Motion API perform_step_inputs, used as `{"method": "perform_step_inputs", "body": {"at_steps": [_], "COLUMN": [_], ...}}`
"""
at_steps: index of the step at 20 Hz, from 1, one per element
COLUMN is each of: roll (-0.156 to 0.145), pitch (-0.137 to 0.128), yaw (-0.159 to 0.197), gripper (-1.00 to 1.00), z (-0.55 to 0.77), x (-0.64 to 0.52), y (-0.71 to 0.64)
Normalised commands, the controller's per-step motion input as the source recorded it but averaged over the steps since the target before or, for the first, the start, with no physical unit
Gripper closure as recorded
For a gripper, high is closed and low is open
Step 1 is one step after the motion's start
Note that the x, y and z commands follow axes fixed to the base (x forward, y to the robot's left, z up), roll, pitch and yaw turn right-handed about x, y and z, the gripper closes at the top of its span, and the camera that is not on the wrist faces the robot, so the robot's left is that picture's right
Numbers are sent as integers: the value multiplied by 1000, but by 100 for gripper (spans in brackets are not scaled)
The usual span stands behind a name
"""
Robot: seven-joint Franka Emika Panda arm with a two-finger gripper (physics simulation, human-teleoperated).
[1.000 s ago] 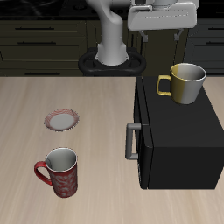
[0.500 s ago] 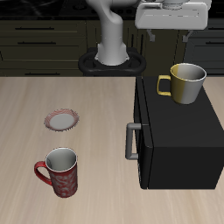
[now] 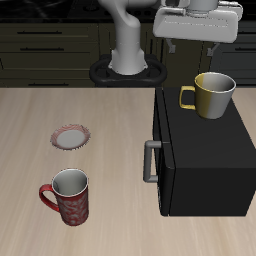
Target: Place the white and yellow mug on the plate
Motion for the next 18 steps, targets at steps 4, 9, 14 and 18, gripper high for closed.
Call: {"method": "perform_step_inputs", "body": {"at_steps": [4, 9, 14, 18], "roll": [15, 5, 11, 33], "pitch": [1, 9, 33, 22], "yaw": [-27, -5, -30, 9], "gripper": [-100, -100, -100, -100], "z": [-113, -118, -169, -261], "x": [132, 120, 133, -4], "y": [-86, -3, 38, 111]}}
